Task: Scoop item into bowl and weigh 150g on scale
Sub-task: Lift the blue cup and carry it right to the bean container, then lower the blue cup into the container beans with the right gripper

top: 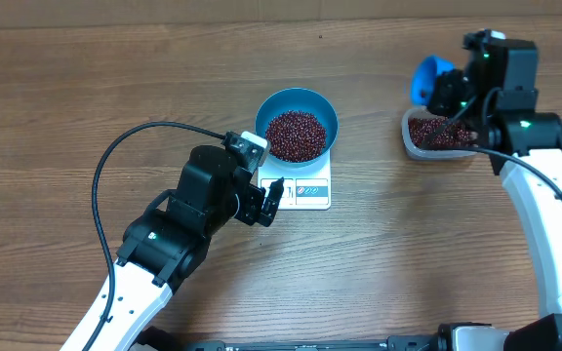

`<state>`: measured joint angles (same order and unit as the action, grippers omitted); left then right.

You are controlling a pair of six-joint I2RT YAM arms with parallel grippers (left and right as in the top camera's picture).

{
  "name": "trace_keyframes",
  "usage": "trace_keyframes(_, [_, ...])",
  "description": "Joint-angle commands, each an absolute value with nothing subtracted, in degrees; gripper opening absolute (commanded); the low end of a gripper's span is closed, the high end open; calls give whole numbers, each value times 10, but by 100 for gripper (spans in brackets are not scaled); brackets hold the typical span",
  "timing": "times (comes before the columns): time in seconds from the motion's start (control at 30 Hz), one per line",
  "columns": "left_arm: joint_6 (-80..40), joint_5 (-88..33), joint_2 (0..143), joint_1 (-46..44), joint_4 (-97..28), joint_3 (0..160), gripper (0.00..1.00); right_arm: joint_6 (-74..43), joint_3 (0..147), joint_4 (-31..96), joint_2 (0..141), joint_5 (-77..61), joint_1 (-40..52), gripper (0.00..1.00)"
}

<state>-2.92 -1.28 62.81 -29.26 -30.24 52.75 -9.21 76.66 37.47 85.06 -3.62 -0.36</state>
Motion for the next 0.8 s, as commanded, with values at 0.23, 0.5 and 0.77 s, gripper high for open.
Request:
trace_keyframes(0.23, [-34, -13, 634, -293, -302, 522, 100, -2, 770, 436, 834, 54, -36, 4])
trace_keyframes(0.5, [-34, -13, 634, -293, -302, 522, 100, 63, 770, 455, 834, 163, -6, 4])
trace_keyframes(0.77, [-34, -13, 634, -293, -302, 522, 100, 81, 770, 465, 834, 247, 43, 4])
